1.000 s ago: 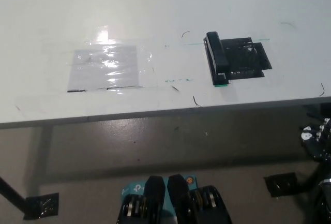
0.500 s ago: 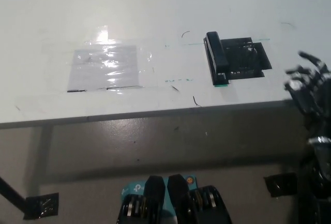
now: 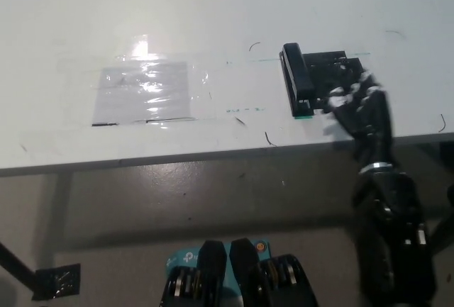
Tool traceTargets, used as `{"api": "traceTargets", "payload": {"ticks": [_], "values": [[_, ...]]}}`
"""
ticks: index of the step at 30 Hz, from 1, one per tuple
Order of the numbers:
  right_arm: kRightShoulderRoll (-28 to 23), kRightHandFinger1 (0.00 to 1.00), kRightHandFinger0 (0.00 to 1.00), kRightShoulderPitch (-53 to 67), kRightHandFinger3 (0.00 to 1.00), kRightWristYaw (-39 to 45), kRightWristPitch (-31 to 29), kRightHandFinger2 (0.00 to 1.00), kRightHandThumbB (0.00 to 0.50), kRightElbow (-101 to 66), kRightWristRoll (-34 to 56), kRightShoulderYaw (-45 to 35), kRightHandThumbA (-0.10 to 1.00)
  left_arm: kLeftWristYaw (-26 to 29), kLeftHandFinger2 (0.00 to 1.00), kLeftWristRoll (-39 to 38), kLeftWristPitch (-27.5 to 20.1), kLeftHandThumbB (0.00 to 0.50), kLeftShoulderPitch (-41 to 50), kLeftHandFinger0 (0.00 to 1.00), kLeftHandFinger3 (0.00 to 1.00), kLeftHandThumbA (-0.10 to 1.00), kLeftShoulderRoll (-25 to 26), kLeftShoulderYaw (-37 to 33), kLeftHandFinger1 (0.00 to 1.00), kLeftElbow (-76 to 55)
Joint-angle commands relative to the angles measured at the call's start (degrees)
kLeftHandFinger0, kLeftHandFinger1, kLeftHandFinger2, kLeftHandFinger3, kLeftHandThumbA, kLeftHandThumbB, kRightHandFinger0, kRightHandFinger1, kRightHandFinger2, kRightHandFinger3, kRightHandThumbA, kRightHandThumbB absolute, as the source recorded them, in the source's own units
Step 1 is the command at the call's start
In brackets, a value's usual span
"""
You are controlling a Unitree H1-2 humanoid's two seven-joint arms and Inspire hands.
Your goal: A stapler is kept infront of the robot on the black mark on the desk and the robot uses its right hand to lift the top of the stapler to open it
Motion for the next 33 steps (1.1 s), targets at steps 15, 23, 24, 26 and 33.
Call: {"api": "traceTargets", "payload": {"ticks": [15,23,24,26,33], "values": [[12.85,0.58,0.47,-5.31,0.87,-8.27,7.76,0.73,0.000,3.82,12.34,-13.29,0.43,-0.26,0.76,-0.88,-1.75,0.083,-0.11,0.62,0.93,0.29,0.32,0.23,0.63,-0.61],[14.39,0.70,0.56,-6.53,1.00,-12.14,9.88,0.83,0.000,2.37,17.06,-17.18,0.50,-0.05,0.75,-1.07,-1.18,0.114,-0.18,0.62,0.92,0.30,0.23,0.33,0.62,-1.12],[14.39,0.72,0.58,-6.36,1.00,-12.47,9.68,0.84,0.000,2.27,17.22,-17.13,0.50,-0.22,0.77,-1.10,-1.40,0.127,-0.18,0.64,0.93,0.31,0.28,0.32,0.64,-0.92],[14.39,0.75,0.60,-6.29,1.00,-13.27,9.34,0.86,0.000,2.41,18.01,-17.05,0.50,-0.13,0.76,-0.88,-1.84,0.145,-0.28,0.59,0.90,0.31,0.26,0.30,0.61,-0.72],[14.05,0.68,0.54,-7.84,0.93,-15.02,8.85,0.78,0.000,4.31,16.81,-16.27,0.48,0.05,0.76,-0.79,-1.55,0.133,-0.41,0.64,0.91,0.32,0.26,0.18,0.64,-1.21]]}}
